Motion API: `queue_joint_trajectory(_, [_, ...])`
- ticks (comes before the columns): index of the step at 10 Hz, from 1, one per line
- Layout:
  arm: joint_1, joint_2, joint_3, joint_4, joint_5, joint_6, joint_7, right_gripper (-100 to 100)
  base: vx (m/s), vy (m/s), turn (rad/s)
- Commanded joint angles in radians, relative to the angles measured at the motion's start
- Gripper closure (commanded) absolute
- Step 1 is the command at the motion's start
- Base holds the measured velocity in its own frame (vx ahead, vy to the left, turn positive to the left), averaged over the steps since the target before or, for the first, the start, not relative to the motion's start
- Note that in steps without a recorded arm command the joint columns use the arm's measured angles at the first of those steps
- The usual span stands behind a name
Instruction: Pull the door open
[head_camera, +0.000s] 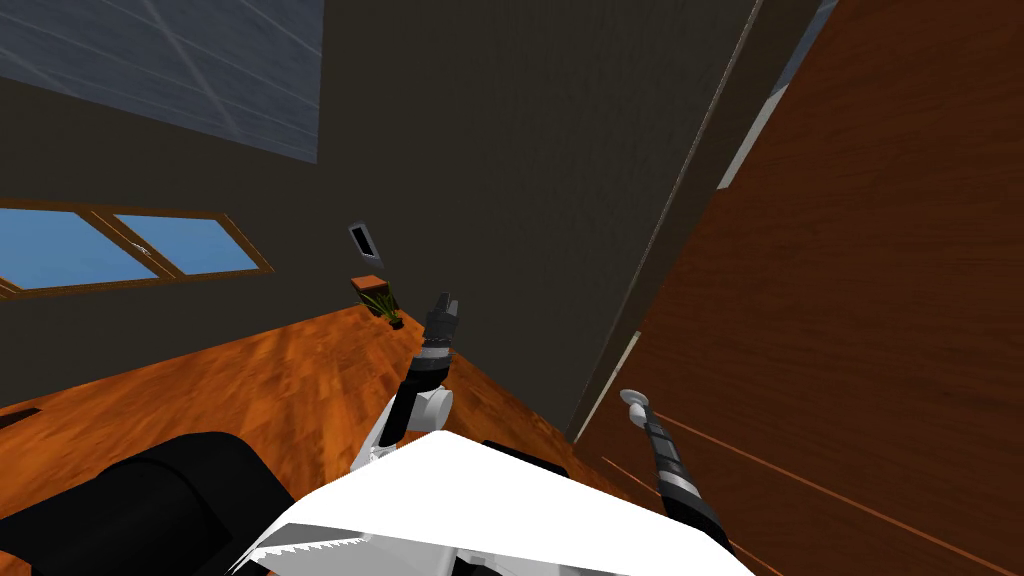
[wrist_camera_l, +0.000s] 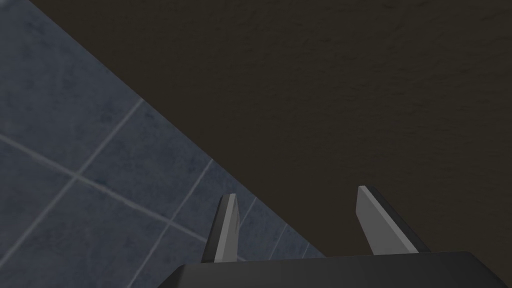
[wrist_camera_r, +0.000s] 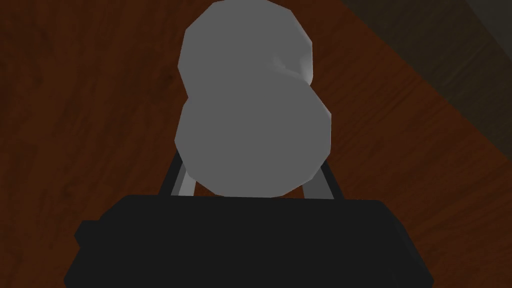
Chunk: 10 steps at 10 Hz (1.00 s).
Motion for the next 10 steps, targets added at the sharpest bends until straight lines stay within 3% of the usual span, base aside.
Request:
queue_joint_trajectory(1, [-0.005, 0.009, 0.016, 0.007, -0.006, -0.002, -0.029, 100, -0.036, -0.016, 0.044])
queue_joint_trajectory(3, [-0.014, 0.004, 0.032, 0.015, -0.043, 0.0, -0.095, 100, -0.057, -0.011, 0.067])
queue_joint_trajectory(9, [-0.028, -0.004, 0.057, 0.028, -0.102, 0.002, -0.237, 100, -0.046, -0.013, 0.047])
queue_joint_trajectory(10, [-0.028, -0.004, 0.057, 0.028, -0.102, 0.002, -0.237, 100, -0.039, -0.013, 0.03])
